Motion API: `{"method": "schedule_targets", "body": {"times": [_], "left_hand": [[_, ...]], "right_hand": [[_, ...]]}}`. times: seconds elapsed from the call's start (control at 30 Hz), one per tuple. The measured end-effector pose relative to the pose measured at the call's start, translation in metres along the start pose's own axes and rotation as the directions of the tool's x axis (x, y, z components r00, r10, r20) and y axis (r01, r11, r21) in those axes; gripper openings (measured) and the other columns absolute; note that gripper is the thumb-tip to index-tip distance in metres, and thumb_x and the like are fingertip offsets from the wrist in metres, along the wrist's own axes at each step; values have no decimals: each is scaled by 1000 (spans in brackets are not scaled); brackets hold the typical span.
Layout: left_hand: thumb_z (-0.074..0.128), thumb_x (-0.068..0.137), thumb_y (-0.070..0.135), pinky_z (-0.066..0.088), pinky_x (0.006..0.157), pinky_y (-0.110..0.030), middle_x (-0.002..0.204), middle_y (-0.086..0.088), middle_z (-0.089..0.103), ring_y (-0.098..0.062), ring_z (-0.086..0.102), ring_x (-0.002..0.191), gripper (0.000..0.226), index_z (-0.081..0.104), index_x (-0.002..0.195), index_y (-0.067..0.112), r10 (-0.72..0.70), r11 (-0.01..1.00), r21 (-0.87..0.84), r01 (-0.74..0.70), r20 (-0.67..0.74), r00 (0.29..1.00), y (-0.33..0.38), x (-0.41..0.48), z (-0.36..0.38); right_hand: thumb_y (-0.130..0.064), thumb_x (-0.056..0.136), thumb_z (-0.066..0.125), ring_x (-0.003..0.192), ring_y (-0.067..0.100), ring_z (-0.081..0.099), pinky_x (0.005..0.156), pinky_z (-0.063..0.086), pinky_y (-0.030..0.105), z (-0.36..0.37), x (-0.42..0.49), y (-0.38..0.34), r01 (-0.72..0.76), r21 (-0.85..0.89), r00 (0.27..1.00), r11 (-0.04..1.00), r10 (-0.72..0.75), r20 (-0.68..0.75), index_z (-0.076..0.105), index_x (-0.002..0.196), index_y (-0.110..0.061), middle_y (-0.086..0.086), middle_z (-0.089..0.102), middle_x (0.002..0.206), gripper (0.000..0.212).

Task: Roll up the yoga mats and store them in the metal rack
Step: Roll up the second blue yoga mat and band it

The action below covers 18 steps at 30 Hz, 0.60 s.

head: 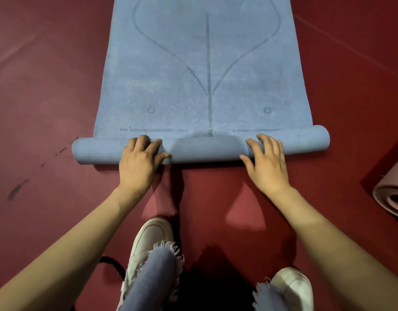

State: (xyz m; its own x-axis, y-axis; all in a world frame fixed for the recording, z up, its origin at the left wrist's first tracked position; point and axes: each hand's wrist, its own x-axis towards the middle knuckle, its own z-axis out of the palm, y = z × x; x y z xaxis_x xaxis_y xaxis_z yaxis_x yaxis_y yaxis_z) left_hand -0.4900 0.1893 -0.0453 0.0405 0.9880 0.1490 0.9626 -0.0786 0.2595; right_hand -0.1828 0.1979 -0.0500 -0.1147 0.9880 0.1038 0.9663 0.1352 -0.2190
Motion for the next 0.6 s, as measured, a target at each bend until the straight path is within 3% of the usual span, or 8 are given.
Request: {"method": "schedule_targets", "body": {"times": [0.17, 0.27, 0.37, 0.47, 0.6], "left_hand": [[55, 83, 53, 40, 85, -38, 106, -14, 55, -30, 42, 102, 54, 58, 111, 7, 0, 995, -95, -1, -9, 1000, 2, -4, -2], [71, 79, 39, 47, 87, -46, 118, -16, 52, -33, 44, 107, 49, 58, 115, 7, 64, 993, -98, -60, 33, 997, -6, -6, -1], [67, 79, 33, 42, 96, -55, 131, -23, 45, -42, 43, 112, 49, 57, 120, 8, 85, 996, -39, -83, 55, 995, -11, 0, 1], [56, 75, 36, 38, 94, -50, 120, -19, 52, -35, 37, 106, 49, 60, 114, 8, 112, 992, 52, -112, 7, 994, -8, 2, -1], [57, 77, 32, 33, 90, -37, 105, -18, 59, -29, 37, 98, 50, 62, 116, 2, 119, 993, -14, -120, -13, 993, -9, 3, 0]], "right_hand": [[-45, 86, 41, 110, 40, 43, 92, 43, 53, -2, 10, -5, -56, -26, 998, 998, 55, -27, 64, 115, -13, 25, 52, 117, 50], [-48, 88, 37, 109, 36, 36, 89, 44, 50, -2, 14, 0, -26, -43, 1000, 999, 25, -3, 61, 121, -15, 23, 51, 120, 53], [-46, 88, 37, 104, 38, 38, 89, 45, 49, -2, 25, 1, -11, -41, 1000, 999, 10, -14, 58, 120, -12, 22, 52, 115, 52], [-39, 87, 42, 98, 34, 38, 87, 47, 50, 1, 27, 0, 55, -46, 995, 997, -58, -82, 59, 107, -15, 22, 52, 107, 36], [-33, 87, 47, 96, 29, 35, 87, 45, 58, 3, 27, 4, 106, 16, 989, 994, -104, -101, 62, 101, -15, 21, 53, 101, 28]]}}
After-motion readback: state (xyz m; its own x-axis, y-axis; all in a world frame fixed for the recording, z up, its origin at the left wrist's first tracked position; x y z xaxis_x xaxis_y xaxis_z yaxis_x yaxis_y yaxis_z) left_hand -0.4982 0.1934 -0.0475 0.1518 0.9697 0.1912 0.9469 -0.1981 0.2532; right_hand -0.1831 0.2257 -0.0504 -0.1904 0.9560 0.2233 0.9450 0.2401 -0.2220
